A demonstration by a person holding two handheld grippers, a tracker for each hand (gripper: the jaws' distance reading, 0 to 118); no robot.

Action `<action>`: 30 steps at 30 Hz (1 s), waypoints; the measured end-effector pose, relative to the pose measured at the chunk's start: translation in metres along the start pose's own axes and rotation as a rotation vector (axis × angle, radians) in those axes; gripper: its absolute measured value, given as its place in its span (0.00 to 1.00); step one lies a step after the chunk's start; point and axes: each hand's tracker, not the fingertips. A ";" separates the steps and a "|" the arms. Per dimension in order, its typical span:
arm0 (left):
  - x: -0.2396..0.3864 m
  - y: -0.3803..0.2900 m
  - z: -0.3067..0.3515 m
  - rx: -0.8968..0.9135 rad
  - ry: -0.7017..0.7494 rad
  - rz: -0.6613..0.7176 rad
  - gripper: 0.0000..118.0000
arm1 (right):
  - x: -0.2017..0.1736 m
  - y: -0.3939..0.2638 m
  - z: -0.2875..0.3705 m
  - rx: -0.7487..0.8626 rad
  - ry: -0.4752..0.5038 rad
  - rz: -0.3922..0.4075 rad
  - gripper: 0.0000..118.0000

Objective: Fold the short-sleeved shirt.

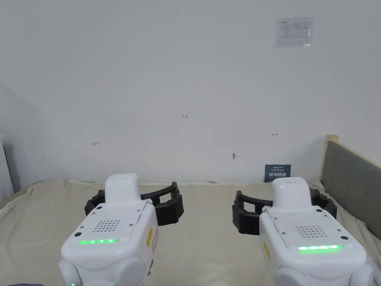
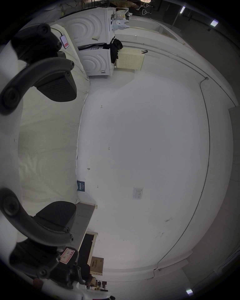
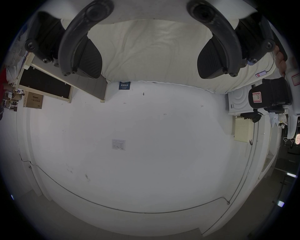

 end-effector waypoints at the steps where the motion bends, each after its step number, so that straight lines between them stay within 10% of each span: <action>1: 0.000 0.000 0.000 -0.003 -0.003 0.001 1.00 | 0.000 0.000 0.000 -0.002 -0.004 0.000 1.00; 30: 0.003 0.005 0.003 -0.023 0.004 -0.022 1.00 | 0.005 -0.002 0.003 -0.004 -0.017 -0.006 1.00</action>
